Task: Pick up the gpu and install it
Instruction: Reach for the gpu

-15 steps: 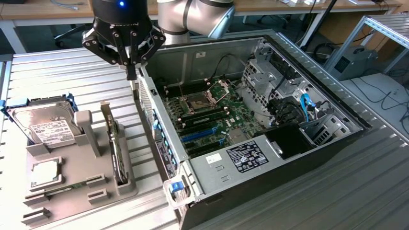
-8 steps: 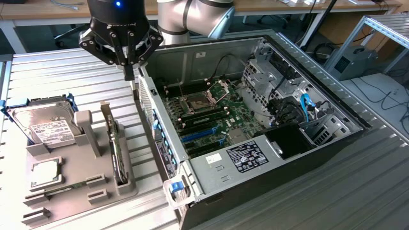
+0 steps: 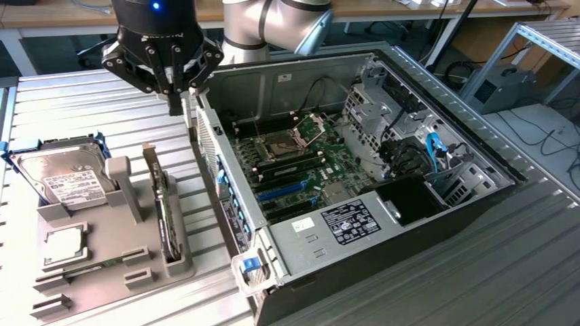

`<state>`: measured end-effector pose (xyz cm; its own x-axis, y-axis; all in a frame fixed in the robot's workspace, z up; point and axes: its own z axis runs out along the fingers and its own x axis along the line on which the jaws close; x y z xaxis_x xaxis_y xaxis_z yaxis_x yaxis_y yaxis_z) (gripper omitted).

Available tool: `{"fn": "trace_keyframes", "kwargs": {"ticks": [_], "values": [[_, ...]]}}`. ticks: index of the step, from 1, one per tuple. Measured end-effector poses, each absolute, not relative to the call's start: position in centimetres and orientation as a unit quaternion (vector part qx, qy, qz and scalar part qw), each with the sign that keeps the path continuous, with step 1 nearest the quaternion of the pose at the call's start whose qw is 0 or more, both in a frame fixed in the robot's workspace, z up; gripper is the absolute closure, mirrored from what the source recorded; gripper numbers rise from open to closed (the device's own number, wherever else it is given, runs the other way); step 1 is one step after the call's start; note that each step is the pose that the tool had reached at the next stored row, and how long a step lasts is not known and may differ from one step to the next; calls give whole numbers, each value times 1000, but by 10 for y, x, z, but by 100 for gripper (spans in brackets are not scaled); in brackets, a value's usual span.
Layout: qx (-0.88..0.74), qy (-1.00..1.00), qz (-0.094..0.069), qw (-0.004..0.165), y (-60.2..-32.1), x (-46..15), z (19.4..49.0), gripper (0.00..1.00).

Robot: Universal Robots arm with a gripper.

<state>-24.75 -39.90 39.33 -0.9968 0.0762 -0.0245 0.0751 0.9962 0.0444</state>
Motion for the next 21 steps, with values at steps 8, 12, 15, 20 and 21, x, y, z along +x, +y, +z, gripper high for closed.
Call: {"fn": "trace_keyframes", "kwargs": {"ticks": [8, 12, 15, 20, 21], "values": [[38, 999, 22, 13, -399, -257, 393, 89], [38, 999, 22, 13, -399, -263, 393, 89], [38, 999, 22, 13, -399, -267, 393, 89], [38, 999, 22, 13, -399, -273, 393, 89], [38, 999, 22, 13, -399, -274, 393, 89]]}}
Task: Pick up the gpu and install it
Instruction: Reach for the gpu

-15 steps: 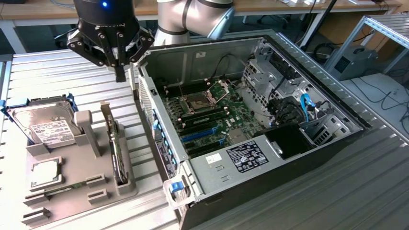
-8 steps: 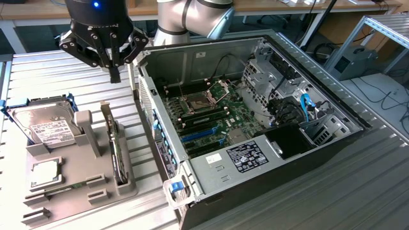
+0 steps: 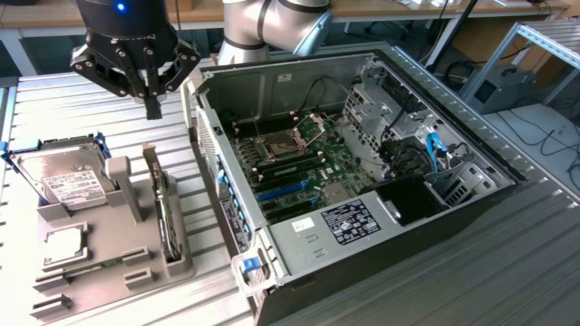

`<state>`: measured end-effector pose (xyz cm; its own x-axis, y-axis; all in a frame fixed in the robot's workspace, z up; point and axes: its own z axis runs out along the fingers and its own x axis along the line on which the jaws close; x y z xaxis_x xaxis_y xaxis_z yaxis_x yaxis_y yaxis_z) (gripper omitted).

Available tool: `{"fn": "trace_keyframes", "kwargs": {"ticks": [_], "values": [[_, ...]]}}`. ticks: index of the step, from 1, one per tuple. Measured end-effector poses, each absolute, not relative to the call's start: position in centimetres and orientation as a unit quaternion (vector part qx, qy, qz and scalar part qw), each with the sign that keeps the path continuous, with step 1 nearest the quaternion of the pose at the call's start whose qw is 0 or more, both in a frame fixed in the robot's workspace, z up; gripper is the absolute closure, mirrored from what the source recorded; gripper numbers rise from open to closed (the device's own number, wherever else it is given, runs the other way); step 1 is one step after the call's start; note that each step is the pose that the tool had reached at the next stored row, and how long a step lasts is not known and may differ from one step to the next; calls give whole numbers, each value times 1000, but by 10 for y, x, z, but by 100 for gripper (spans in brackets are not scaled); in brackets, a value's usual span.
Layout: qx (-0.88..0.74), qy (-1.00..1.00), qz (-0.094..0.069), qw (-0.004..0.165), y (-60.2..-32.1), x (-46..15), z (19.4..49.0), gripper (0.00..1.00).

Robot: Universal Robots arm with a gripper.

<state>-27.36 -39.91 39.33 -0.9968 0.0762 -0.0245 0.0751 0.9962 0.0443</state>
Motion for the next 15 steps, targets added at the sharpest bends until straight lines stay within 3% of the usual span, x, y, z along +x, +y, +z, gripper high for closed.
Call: {"fn": "trace_keyframes", "kwargs": {"ticks": [15], "values": [[38, 999, 22, 13, -404, -274, 393, 89]]}}
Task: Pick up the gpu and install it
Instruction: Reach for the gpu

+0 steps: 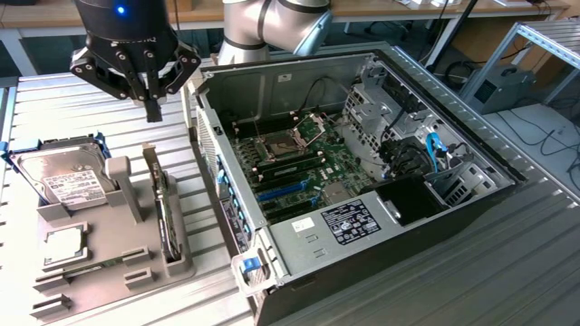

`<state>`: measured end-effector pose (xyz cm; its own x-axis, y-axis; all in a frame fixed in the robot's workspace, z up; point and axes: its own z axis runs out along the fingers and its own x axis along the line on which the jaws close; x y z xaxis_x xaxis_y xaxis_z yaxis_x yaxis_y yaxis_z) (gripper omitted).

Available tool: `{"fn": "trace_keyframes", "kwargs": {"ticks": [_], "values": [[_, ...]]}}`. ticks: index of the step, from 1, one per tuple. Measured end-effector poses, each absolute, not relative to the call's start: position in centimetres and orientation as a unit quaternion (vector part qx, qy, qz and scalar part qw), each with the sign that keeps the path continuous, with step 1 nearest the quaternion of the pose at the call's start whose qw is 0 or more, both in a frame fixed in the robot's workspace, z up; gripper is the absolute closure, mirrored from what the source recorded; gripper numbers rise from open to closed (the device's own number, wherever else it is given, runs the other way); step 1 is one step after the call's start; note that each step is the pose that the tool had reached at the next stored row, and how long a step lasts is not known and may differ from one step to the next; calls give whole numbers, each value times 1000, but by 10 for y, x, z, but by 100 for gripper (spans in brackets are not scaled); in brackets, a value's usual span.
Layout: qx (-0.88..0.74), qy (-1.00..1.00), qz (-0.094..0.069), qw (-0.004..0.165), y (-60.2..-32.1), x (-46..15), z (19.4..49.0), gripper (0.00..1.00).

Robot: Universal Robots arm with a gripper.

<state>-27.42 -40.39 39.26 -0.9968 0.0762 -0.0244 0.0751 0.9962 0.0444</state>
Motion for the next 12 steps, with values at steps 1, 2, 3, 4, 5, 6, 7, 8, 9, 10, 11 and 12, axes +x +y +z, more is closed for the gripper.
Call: {"fn": "trace_keyframes", "kwargs": {"ticks": [1, 2, 3, 4, 5, 6, 7, 8, 9, 10, 11, 12], "values": [[38, 999, 22, 13, -404, -274, 393, 89], [38, 999, 22, 13, -405, -274, 393, 89], [38, 999, 22, 13, -406, -274, 393, 89], [38, 999, 22, 13, -406, -274, 393, 89], [38, 999, 22, 13, -407, -274, 393, 89], [38, 999, 22, 13, -407, -274, 392, 89], [38, 999, 22, 13, -408, -274, 392, 89], [38, 999, 22, 13, -408, -274, 392, 89], [38, 999, 22, 13, -409, -274, 392, 89], [38, 999, 22, 13, -409, -274, 392, 89], [38, 999, 22, 13, -410, -274, 392, 89], [38, 999, 22, 13, -410, -274, 392, 89]]}}
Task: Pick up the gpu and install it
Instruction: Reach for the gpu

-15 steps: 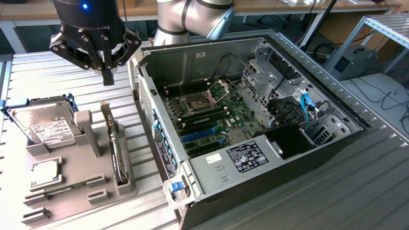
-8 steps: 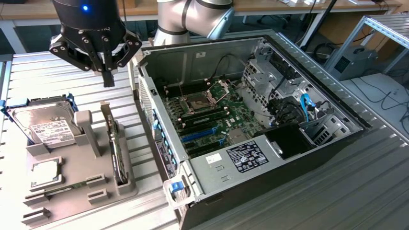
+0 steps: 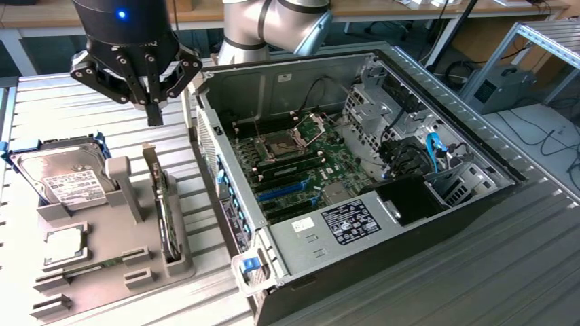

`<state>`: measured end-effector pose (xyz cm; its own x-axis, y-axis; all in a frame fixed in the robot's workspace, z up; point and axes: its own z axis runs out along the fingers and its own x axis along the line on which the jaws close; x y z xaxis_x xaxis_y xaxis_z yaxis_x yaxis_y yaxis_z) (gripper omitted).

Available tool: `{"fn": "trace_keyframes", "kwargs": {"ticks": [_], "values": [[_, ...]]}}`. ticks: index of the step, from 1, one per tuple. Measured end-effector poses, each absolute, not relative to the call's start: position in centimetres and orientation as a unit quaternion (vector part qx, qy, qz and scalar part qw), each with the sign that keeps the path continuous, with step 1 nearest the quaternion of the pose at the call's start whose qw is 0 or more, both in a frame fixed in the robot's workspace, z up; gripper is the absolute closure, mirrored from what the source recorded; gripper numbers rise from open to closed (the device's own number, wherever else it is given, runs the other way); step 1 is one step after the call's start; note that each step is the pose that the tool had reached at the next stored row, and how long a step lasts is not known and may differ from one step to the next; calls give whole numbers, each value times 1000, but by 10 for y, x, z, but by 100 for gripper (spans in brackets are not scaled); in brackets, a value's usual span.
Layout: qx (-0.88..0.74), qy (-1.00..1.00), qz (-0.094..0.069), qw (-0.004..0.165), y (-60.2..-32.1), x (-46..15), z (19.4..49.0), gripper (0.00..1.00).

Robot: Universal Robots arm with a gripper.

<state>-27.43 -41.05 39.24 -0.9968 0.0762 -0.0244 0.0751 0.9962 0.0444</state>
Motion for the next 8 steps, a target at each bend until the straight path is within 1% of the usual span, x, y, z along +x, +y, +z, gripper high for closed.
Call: {"fn": "trace_keyframes", "kwargs": {"ticks": [8], "values": [[38, 999, 22, 13, -415, -274, 392, 89]]}}
